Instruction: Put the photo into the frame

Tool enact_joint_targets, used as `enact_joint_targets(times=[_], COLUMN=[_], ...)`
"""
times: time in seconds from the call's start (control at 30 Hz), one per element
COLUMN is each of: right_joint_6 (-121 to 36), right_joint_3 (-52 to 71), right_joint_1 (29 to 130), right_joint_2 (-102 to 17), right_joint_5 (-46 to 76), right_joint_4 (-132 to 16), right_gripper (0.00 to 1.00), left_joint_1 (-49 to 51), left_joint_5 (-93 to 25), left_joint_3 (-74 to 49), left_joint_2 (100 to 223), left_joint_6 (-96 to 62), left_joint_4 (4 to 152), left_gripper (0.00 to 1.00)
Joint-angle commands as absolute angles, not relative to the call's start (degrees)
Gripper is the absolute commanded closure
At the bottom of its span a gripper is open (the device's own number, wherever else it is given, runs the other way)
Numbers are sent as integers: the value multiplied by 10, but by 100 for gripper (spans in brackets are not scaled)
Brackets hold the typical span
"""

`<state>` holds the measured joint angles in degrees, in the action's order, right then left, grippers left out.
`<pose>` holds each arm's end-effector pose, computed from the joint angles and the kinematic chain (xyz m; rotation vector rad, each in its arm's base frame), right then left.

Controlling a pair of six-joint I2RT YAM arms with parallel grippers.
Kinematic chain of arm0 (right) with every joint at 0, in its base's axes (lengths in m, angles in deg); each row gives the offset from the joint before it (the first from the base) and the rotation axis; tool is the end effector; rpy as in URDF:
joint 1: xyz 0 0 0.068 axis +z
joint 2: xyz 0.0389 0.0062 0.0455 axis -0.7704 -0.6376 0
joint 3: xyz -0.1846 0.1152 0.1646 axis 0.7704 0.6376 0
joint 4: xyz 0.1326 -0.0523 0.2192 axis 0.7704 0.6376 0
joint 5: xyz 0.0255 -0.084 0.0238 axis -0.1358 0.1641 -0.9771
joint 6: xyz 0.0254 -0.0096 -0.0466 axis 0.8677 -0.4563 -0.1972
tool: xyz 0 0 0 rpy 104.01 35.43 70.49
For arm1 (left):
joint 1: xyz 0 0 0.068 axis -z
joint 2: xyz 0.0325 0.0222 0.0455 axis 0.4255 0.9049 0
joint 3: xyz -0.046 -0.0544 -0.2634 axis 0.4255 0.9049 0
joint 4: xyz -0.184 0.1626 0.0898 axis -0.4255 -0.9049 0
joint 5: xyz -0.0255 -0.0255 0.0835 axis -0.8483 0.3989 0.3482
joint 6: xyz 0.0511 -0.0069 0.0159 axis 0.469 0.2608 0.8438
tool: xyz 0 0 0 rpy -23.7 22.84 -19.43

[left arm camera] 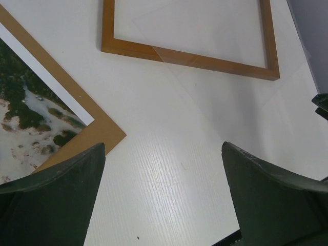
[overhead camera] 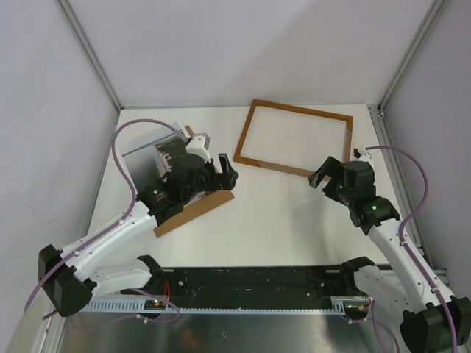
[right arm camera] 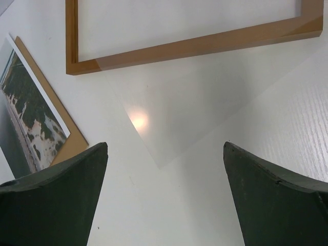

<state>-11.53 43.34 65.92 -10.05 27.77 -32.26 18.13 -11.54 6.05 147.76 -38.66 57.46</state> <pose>0.1813 0.0469 0.2818 0.4723 2.1310 0.4290 0.1829 -0.1604 0.3208 0.0310 2.0713 -0.5804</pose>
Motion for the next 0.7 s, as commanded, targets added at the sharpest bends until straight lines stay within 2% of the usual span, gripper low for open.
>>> enact_joint_targets(times=[0.0,0.4,0.67], right_joint_6=[-113,-124,-130], right_joint_3=[432,432,432], right_joint_1=[650,494,382], right_joint_2=[-95,-191,-276], right_joint_5=[288,176,126], right_joint_4=[-314,-388,-466], right_gripper=[1,1,1], left_joint_1=[178,155,140], left_joint_5=[-157,-270,-304], left_joint_3=[40,37,40], left_joint_2=[1468,1479,1490], left_joint_6=[-364,-373,-373], left_joint_4=[573,567,566], left_gripper=[0,0,0])
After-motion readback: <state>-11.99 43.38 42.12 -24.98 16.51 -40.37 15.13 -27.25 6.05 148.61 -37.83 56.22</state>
